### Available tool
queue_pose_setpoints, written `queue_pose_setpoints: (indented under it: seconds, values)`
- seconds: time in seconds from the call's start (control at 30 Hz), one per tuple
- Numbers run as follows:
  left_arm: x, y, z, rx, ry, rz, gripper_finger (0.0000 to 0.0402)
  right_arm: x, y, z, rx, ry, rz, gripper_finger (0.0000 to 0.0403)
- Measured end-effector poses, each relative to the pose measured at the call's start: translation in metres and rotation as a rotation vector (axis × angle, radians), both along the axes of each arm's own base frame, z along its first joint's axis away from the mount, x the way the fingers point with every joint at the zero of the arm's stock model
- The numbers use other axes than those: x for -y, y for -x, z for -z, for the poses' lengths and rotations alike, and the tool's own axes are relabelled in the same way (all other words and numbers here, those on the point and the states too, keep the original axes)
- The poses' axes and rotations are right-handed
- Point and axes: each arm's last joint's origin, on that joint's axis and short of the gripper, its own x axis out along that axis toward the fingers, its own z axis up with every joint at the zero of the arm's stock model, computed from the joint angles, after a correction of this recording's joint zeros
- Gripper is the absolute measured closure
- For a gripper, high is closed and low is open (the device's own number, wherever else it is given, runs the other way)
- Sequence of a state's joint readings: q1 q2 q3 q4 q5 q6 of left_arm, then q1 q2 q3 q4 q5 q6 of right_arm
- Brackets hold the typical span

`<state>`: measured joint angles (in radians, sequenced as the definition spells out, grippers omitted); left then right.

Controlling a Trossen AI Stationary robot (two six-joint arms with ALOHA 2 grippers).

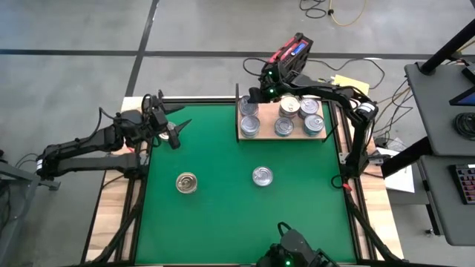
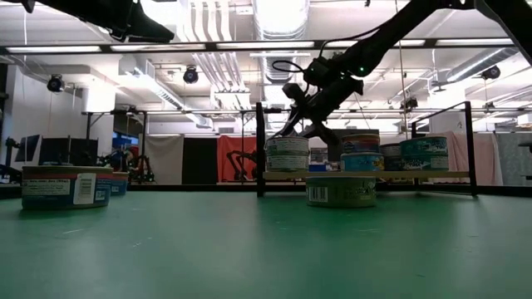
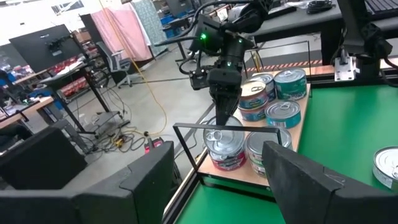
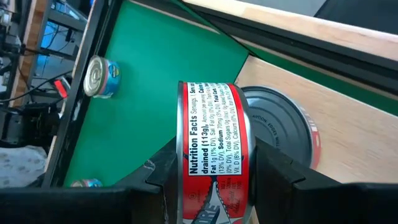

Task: Stack canned seafood by type on shelf
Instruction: Stack the red tuna can on top of the red tuna can on the shelf

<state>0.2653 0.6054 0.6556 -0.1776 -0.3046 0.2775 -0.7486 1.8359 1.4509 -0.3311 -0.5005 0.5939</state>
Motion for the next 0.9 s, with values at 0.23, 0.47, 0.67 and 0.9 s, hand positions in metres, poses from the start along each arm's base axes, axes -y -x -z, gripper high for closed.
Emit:
queue_pose_setpoints:
  seconds: [0.23, 0.47, 0.67, 0.9]
  values:
    - [0.0001, 0.0004, 0.002, -0.013, 0.009, -0.001, 0.0172, 0.0001, 0.0001, -0.0001, -0.002, 0.001, 0.003, 0.0267]
    - [0.0001, 0.0003, 0.0023, -0.013, 0.011, -0.001, 0.0172, 0.0001, 0.0002, 0.0, -0.004, 0.004, 0.004, 0.025]
    - [0.0001, 0.0003, 0.0023, -0.012, 0.013, -0.002, 0.0172, 0.0, 0.0002, -0.0003, -0.004, 0.006, 0.003, 0.0209]
    - [0.0001, 0.0003, 0.0024, -0.008, 0.02, -0.003, 0.0172, 0.0, 0.0004, -0.0007, -0.006, 0.021, -0.004, 0.0199]
